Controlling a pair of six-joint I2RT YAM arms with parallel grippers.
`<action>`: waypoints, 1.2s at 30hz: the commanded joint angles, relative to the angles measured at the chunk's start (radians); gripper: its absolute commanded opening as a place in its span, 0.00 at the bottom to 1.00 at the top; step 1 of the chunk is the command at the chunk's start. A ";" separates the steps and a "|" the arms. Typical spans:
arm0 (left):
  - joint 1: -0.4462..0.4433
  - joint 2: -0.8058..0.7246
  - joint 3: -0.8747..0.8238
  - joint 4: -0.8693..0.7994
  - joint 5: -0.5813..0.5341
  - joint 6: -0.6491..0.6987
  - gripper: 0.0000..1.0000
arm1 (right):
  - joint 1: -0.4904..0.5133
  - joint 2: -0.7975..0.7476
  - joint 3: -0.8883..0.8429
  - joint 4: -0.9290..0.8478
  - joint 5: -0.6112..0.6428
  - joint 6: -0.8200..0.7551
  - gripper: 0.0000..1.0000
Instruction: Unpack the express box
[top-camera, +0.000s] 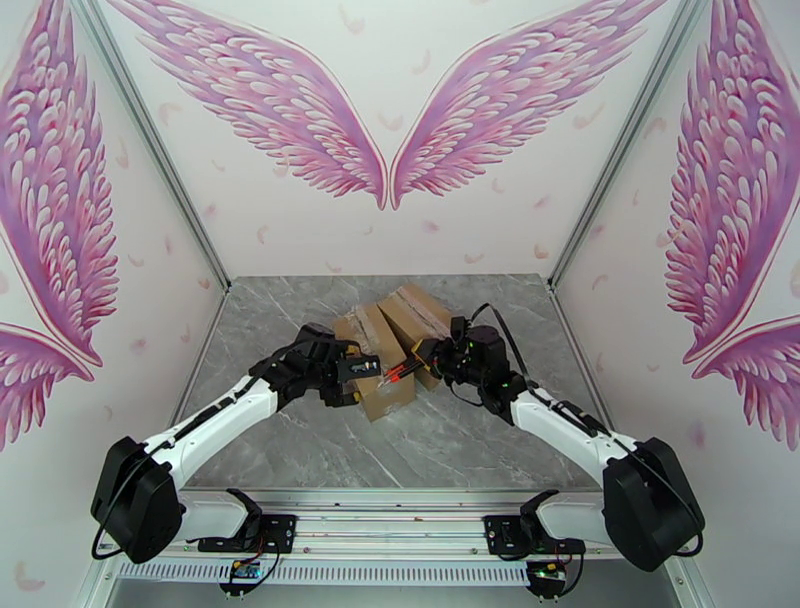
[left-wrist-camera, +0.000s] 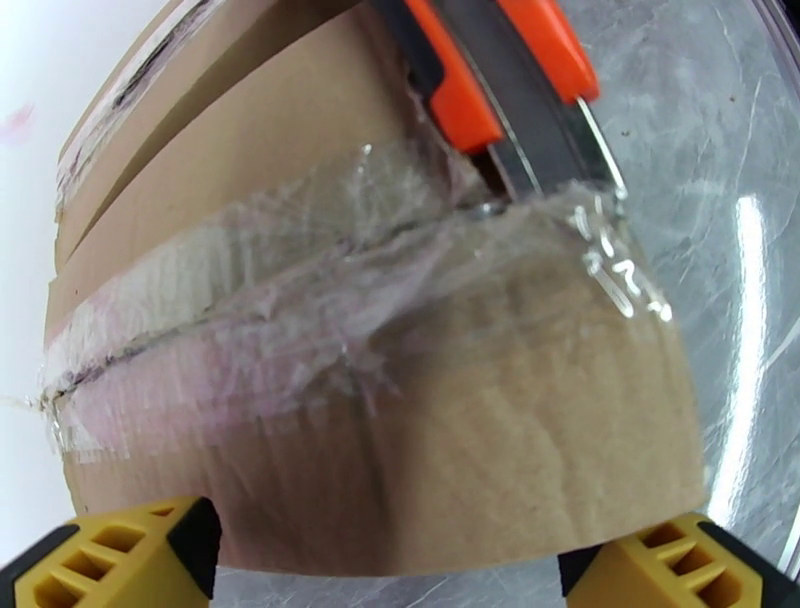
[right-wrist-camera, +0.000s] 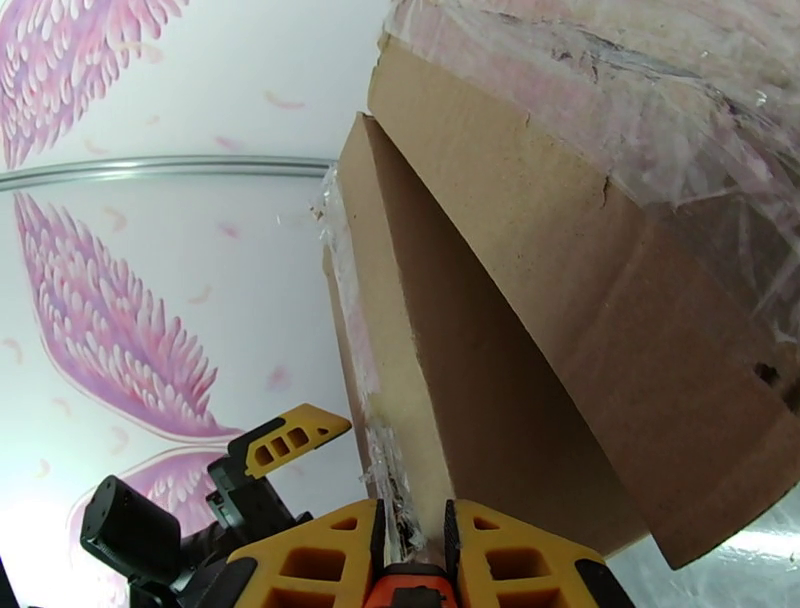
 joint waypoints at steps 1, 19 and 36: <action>-0.037 -0.008 0.041 0.230 -0.012 0.001 0.95 | 0.045 0.046 0.044 0.033 -0.249 0.048 0.00; 0.103 0.139 0.195 0.171 0.007 -0.041 0.95 | 0.034 0.038 0.094 -0.150 -0.428 -0.060 0.00; 0.105 0.083 0.343 -0.007 0.083 -1.086 0.92 | 0.034 0.046 0.073 -0.143 -0.298 -0.056 0.00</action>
